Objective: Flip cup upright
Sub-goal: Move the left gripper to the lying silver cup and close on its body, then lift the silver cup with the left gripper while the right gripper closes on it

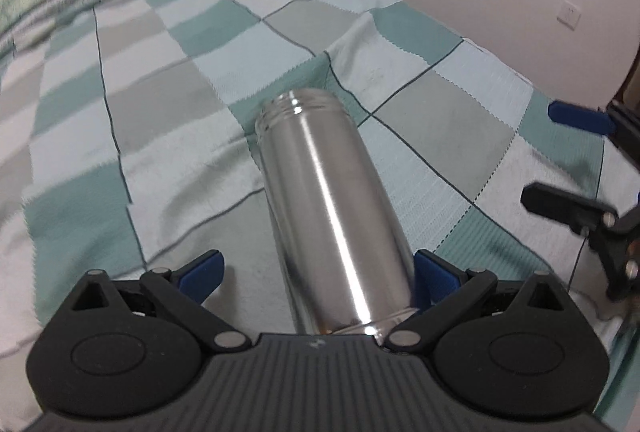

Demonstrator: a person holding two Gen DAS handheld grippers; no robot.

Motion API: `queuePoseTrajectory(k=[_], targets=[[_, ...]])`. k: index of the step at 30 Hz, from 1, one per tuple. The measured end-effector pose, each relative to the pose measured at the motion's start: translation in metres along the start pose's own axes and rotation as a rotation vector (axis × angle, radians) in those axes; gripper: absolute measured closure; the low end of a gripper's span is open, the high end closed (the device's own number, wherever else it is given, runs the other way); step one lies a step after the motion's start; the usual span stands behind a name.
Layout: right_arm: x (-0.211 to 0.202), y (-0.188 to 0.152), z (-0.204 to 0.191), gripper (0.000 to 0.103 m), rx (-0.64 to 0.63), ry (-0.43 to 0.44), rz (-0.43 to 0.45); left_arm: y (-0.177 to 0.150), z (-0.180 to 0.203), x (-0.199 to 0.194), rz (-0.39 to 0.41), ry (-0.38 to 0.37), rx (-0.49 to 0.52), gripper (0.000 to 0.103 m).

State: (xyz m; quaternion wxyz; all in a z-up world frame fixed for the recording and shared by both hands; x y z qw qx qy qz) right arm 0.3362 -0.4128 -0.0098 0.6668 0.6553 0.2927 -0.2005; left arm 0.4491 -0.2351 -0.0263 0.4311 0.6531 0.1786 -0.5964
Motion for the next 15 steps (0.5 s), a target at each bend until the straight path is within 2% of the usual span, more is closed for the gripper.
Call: queuePoseTrajectory(k=[1, 2, 3, 4, 6, 11, 15], targets=[[0.001, 0.0, -0.001, 0.0, -0.002, 0.002, -0.003, 0.0, -0.002, 0.003, -0.009, -0.034, -0.021, 0.017], [0.002, 0.0, -0.002, 0.0, -0.004, 0.005, -0.005, -0.001, -0.003, 0.006, -0.019, -0.057, -0.045, 0.026], [0.002, 0.0, -0.003, 0.0, -0.007, 0.007, -0.006, -0.002, -0.003, 0.004, -0.01, -0.042, -0.056, 0.039], [0.002, 0.0, -0.004, 0.0, -0.008, 0.008, -0.006, -0.002, -0.003, 0.001, 0.001, -0.033, -0.062, 0.039], [0.0, 0.0, -0.005, 0.0, -0.007, 0.016, -0.002, -0.006, -0.002, -0.003, -0.002, -0.062, -0.088, 0.039], [-0.011, 0.0, -0.005, 0.0, 0.021, 0.045, 0.012, -0.011, 0.006, -0.014, 0.016, -0.002, -0.075, 0.039], [-0.027, -0.003, -0.006, 0.0, 0.053, 0.08, 0.018, -0.019, 0.015, -0.038, 0.071, 0.042, -0.09, 0.04]])
Point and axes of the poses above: each gripper's, at about its wrist camera, not at the fingertips, and x roughly the way its jaws point, z to its right, y to its top, the point moved 6 cm from there along x, roughly the way its jaws point, and after that the axes turned 14 degrees about -z, right-handed, at the moved point
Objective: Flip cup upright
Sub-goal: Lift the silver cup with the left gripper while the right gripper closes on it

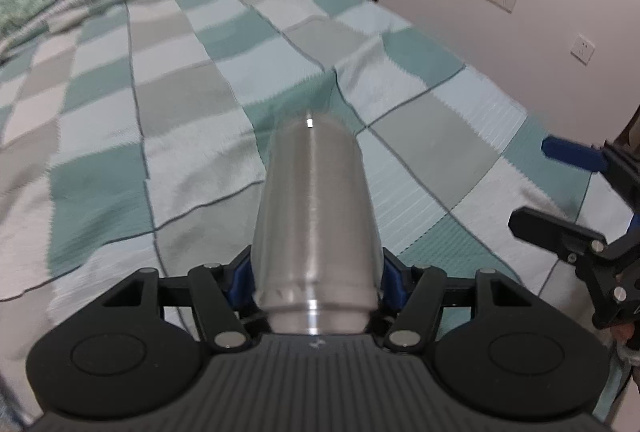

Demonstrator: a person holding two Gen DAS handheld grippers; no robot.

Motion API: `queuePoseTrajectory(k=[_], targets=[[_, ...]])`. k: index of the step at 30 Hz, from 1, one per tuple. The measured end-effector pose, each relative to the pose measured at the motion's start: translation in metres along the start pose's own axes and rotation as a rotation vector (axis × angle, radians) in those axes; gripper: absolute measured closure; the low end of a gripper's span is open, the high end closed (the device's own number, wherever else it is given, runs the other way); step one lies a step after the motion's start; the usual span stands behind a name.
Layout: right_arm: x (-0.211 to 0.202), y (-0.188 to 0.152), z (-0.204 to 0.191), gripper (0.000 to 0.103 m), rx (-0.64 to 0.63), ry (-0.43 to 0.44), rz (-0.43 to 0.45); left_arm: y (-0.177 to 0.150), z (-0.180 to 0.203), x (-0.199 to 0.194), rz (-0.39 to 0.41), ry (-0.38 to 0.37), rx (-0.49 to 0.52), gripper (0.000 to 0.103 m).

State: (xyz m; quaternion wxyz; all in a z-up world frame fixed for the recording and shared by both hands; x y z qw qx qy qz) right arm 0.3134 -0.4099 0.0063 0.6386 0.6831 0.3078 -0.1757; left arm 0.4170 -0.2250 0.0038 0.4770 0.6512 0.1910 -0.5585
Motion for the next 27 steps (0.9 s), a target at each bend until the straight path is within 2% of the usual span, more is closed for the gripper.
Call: queuePoseTrajectory(k=[7, 15, 20, 27], targets=[[-0.044, -0.009, -0.018, 0.0, 0.007, 0.052, 0.031, -0.028, 0.019, -0.04, 0.061, 0.061, -0.042, 0.04], [-0.09, -0.034, -0.049, 0.0, -0.003, 0.11, 0.045, -0.1, 0.045, -0.083, 0.11, 0.094, -0.107, 0.04], [-0.107, -0.055, -0.072, 0.0, -0.027, 0.129, 0.027, -0.148, 0.054, -0.088, 0.148, 0.128, -0.171, 0.04], [-0.114, -0.087, -0.095, 0.0, -0.067, 0.116, -0.022, -0.201, 0.059, -0.077, 0.204, 0.231, -0.266, 0.04]])
Point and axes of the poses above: each gripper's, at about its wrist camera, not at the fingertips, and x roughly the way its jaws point, z to its right, y to its top, the point moved 6 cm from there along x, roughly the way its jaws point, and after that the axes turned 14 degrees about -z, right-handed, at the moved point
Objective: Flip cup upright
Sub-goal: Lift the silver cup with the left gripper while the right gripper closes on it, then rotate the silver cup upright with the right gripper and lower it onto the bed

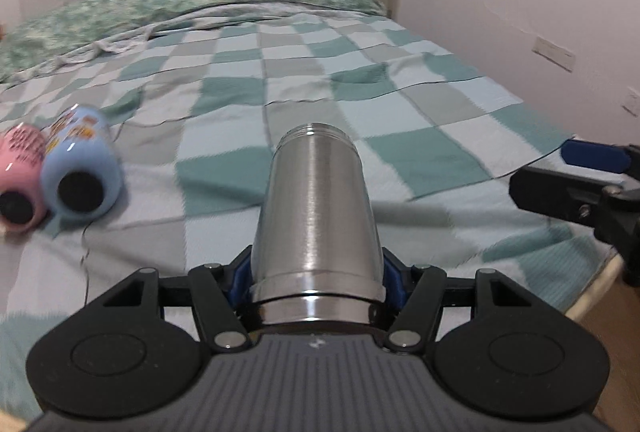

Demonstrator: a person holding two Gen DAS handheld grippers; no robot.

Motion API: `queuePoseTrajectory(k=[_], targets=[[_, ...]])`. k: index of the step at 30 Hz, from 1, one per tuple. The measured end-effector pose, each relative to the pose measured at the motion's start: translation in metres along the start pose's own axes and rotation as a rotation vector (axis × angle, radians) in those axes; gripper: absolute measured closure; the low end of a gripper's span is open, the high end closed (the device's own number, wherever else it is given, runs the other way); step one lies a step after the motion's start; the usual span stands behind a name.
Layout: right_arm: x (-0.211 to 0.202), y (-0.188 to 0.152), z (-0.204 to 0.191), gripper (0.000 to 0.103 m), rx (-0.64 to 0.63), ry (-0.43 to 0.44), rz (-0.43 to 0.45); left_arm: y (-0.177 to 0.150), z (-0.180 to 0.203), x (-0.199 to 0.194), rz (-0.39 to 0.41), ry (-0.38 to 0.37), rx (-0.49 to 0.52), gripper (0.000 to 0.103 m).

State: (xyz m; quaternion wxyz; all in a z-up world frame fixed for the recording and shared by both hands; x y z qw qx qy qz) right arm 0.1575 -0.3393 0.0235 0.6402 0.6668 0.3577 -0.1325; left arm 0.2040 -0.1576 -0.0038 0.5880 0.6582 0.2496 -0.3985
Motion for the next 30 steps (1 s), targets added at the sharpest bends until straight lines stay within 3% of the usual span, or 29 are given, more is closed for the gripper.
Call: queuePoseTrajectory(k=[5, 8, 10, 12, 19, 22, 26, 30], targets=[[0.002, -0.013, -0.006, 0.0, -0.001, -0.017, -0.03, -0.02, 0.003, 0.008, -0.028, -0.011, -0.057, 0.039], [0.006, -0.015, -0.007, 0.0, 0.003, -0.032, -0.05, -0.023, 0.004, 0.006, 0.008, -0.019, -0.034, 0.037], [0.005, -0.015, -0.007, 0.0, 0.008, -0.038, -0.056, -0.024, 0.0, 0.002, 0.012, -0.046, -0.034, 0.011], [0.002, -0.013, -0.008, 0.0, 0.013, -0.04, -0.053, -0.024, -0.009, -0.011, 0.053, -0.076, -0.054, 0.0], [0.001, -0.001, -0.035, 0.0, -0.008, -0.013, -0.056, -0.025, -0.052, -0.057, 0.131, -0.127, -0.094, 0.0], [0.012, 0.003, -0.054, 0.0, -0.019, 0.009, -0.087, -0.026, -0.079, -0.074, 0.165, -0.101, -0.124, 0.0], [0.036, 0.011, -0.077, 0.0, -0.013, 0.01, -0.16, -0.029, -0.119, -0.085, 0.176, -0.003, -0.151, 0.0], [0.071, 0.02, -0.086, 0.0, 0.051, 0.032, -0.288, -0.039, -0.155, -0.089, 0.165, 0.086, -0.162, 0.0]])
Point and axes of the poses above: each gripper's, at about its wrist camera, not at the fingertips, and x roughly the way its jaws point, z to its right, y to its top, the point moved 6 cm from there along x, roughly the way its jaws point, and after that the axes turned 14 degrees about -z, right-handed, at the moved point
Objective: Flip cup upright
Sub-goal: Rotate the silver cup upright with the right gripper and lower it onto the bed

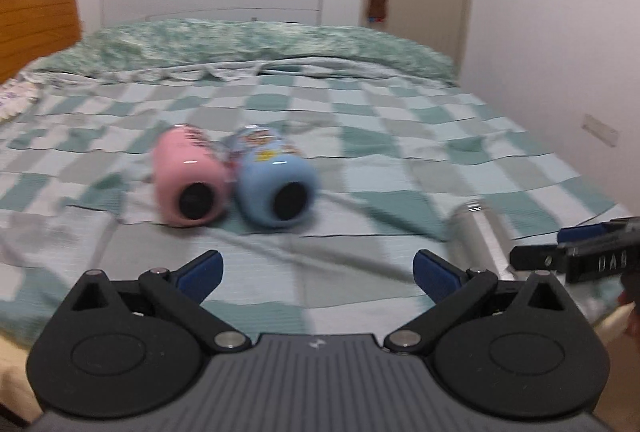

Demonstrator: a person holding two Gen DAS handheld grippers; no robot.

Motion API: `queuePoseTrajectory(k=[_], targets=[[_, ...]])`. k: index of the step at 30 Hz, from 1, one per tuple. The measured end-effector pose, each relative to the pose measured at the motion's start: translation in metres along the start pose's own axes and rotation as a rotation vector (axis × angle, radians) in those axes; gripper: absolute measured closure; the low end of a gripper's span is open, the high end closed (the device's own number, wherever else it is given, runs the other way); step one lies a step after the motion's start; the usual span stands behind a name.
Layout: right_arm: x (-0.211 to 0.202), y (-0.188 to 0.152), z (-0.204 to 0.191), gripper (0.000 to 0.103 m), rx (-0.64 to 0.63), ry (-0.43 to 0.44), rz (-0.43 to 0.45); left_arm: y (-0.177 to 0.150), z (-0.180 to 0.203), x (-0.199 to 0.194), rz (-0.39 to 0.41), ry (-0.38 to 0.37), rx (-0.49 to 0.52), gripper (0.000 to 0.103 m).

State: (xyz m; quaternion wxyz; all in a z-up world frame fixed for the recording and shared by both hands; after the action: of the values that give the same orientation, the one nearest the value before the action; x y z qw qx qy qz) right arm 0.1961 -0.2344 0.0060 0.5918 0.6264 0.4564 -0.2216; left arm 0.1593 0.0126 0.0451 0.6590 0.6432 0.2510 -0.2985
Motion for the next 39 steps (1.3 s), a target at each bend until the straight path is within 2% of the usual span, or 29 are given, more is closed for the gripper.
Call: queuePoseTrajectory(k=[2, 6, 11, 18, 22, 24, 25, 29, 34, 39], targets=[[0.018, 0.009, 0.004, 0.0, 0.079, 0.032, -0.07, -0.002, -0.016, 0.0, -0.002, 0.029, 0.0, 0.0], [0.044, 0.02, 0.013, 0.001, 0.203, 0.056, -0.148, -0.008, -0.039, 0.0, -0.004, 0.051, -0.012, 0.0], [0.063, 0.027, 0.018, 0.007, 0.292, 0.066, -0.19, -0.014, -0.061, 0.003, -0.012, 0.043, -0.045, 0.0], [0.07, 0.036, 0.026, 0.008, 0.372, 0.112, -0.208, -0.016, -0.072, 0.007, -0.012, 0.041, -0.061, 0.0], [0.066, 0.032, 0.018, 0.014, 0.336, 0.117, -0.227, -0.017, -0.073, 0.011, -0.021, 0.039, -0.067, 0.0], [0.063, 0.03, 0.013, 0.027, 0.317, 0.139, -0.222, -0.018, -0.072, 0.012, -0.023, 0.037, -0.067, 0.0], [0.06, 0.029, 0.011, 0.036, 0.322, 0.159, -0.216, -0.017, -0.071, 0.013, -0.025, 0.037, -0.068, 0.0], [0.045, 0.029, 0.006, 0.038, 0.285, 0.182, -0.134, -0.017, -0.068, 0.012, -0.019, 0.028, -0.071, 0.0], [0.011, 0.028, -0.005, 0.039, 0.195, 0.217, 0.05, -0.016, -0.069, 0.003, 0.002, 0.018, -0.088, 0.0], [-0.021, 0.036, -0.023, 0.04, 0.05, 0.166, 0.238, -0.011, -0.068, -0.009, 0.038, 0.003, -0.108, 0.0]])
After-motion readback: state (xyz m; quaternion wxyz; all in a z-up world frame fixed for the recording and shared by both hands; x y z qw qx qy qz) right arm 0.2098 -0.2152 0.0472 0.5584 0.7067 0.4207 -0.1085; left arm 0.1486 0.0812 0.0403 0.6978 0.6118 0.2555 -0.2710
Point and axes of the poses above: each gripper's, at about its wrist camera, not at the fingertips, and x roughly the way its jaws point, z to its right, y to its top, the point moved 6 cm from there along x, roughly the way its jaws point, and after that the axes turned 14 degrees about -z, right-handed, at the moved point
